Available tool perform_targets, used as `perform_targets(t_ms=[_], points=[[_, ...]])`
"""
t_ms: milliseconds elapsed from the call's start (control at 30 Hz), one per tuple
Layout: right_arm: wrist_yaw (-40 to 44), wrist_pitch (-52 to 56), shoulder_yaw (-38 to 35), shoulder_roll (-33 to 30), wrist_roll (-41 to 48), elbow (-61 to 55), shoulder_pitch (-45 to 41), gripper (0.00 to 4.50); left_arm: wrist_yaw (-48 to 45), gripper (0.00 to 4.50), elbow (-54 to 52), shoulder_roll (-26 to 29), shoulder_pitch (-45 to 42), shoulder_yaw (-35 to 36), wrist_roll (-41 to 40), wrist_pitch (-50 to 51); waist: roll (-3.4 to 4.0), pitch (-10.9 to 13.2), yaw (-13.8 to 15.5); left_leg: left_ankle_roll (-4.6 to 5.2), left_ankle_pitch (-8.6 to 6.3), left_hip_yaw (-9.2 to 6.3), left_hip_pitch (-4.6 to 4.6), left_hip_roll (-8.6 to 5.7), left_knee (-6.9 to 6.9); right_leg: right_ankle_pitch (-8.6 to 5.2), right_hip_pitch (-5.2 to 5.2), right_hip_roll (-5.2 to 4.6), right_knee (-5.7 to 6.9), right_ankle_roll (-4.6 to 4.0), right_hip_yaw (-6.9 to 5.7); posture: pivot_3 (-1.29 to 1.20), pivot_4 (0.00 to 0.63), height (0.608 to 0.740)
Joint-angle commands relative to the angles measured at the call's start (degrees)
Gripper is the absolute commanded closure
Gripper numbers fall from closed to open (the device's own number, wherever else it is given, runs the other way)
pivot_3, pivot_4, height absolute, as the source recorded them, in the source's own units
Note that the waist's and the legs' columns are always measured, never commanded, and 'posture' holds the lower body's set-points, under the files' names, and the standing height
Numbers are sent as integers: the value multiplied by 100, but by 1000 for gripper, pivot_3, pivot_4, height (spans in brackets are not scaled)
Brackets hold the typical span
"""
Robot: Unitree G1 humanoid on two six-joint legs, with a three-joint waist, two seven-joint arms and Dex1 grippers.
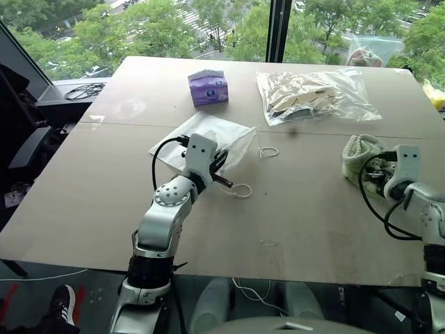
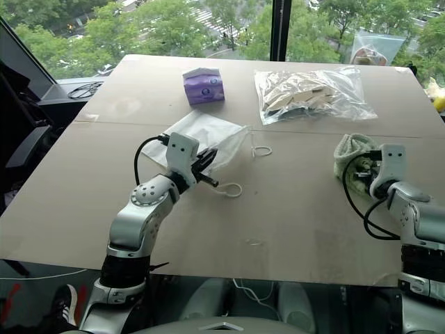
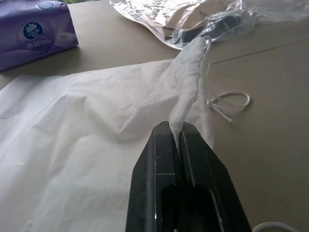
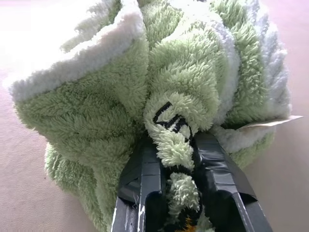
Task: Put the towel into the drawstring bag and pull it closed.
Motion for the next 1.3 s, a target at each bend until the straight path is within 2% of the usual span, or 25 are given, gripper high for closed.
perform_targets(t_ms=[33,100,200,433,533,667,767,967,1067,1167,1300], points=[[923,153,260,274,1163,-1353,-126,4423,-85,4500,-30,-110,-245,142,-301,21,23,23,-71,0,0,4,-1,0,0,0,-4,2,4,0,5,0,150,740],[1097,390,547,312,1550,-2048,-236,4423,-221,4500,-40,-183,-300,249,-577,41,56,45,-139,0,0,14,-12,7,0,0,-30,5,19,0,20,0,150,740],[976,611,1066,379,1699,-2633,-552,4423,-426,4500,-77,-299,-355,458,-1090,187,63,50,-133,-1,1,13,-21,6,-1,0,-45,6,27,0,20,0,150,740],[491,561,1478,692,1563,-2773,-967,4423,-624,4500,-111,-382,-394,859,-2081,697,57,53,-38,-5,3,6,-32,3,-1,0,-50,-4,18,1,13,0,150,740],[509,496,1986,480,1178,-2725,-864,4423,-550,4500,-100,-451,-440,1028,-2489,985,57,53,-4,-28,16,10,-45,1,-1,0,-68,-5,20,1,17,0,150,740],[877,251,2844,-252,550,-2782,-436,4423,-394,4500,-50,-472,-524,1173,-2778,1214,54,55,17,-30,18,9,-56,0,-1,0,-80,-5,20,0,15,0,150,740],[906,234,3048,-452,376,-2827,-329,4423,-358,4500,-59,-467,-517,1148,-2857,1277,49,57,10,-31,18,14,-63,-1,-1,0,-88,-5,19,1,18,0,150,740],[708,585,2938,-234,389,-2814,-529,4423,-780,4500,-479,-221,-218,519,-2805,1172,46,60,-3,-39,23,13,-58,0,-1,1,-90,2,28,0,21,0,150,740],[529,1244,2615,89,734,-2795,-681,4423,-1212,4500,-642,115,-108,26,-2621,929,45,60,6,-40,23,11,-59,2,-2,1,-90,3,28,-1,22,0,150,740],[280,1970,2039,701,1279,-2796,-897,4423,-1607,4500,-673,483,-58,-362,-2377,628,45,60,9,-40,23,12,-60,3,-2,1,-90,2,27,-2,23,0,150,740],[-260,2157,1298,1808,1620,-2519,-1026,4423,-1691,4500,-550,454,-133,-223,-2598,611,46,60,12,-39,23,11,-58,6,-6,1,-91,3,28,-4,23,0,150,740]])
